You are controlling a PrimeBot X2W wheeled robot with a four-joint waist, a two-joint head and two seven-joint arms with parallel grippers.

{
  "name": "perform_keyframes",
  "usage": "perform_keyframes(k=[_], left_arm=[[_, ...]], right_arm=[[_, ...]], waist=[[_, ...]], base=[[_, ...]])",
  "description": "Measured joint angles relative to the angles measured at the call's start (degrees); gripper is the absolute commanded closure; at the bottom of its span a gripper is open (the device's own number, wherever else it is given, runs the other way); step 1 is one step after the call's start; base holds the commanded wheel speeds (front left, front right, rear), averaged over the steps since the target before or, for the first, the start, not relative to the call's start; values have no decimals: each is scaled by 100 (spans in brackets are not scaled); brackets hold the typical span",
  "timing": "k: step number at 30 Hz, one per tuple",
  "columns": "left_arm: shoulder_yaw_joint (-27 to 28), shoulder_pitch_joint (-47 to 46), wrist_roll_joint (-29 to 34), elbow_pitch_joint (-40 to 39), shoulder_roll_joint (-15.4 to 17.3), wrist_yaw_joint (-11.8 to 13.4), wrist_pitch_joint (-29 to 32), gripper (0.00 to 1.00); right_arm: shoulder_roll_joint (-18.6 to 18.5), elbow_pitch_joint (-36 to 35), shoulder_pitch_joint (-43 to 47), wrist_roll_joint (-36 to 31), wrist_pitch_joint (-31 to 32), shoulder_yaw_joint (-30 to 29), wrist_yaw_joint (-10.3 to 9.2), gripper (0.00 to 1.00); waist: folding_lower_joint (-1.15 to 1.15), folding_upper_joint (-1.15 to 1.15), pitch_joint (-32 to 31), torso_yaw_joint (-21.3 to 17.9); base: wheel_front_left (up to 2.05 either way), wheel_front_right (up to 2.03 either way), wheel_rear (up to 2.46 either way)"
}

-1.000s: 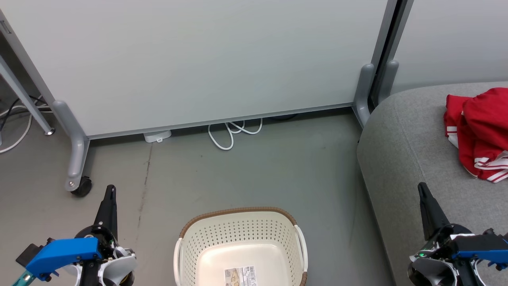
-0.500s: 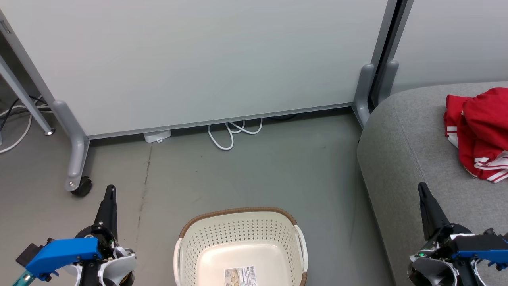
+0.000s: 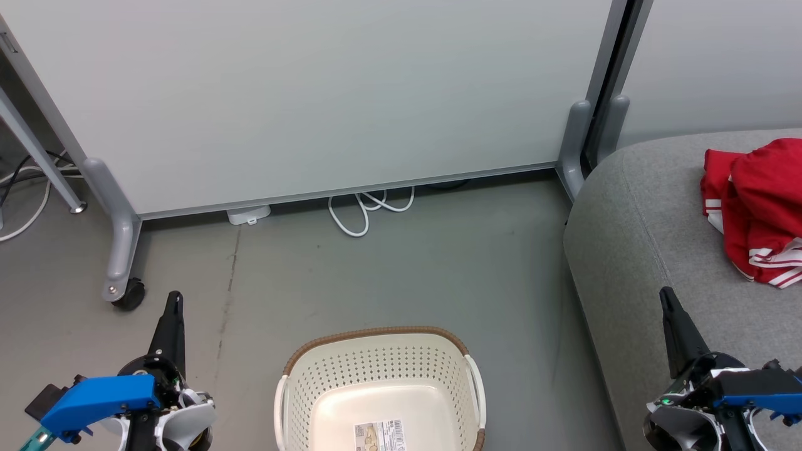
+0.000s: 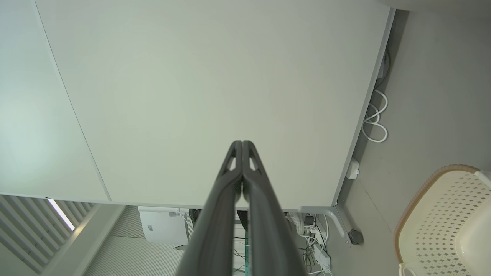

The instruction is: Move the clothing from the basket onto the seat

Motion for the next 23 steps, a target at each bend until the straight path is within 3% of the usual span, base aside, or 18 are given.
perform_keyframes(k=[23], left_arm=[[0,-1,0,0,0,0,1,100]], right_arm=[[0,0,-3,0,0,0,0,100]], waist=[[0,0,0,0]], base=[[0,0,0]])
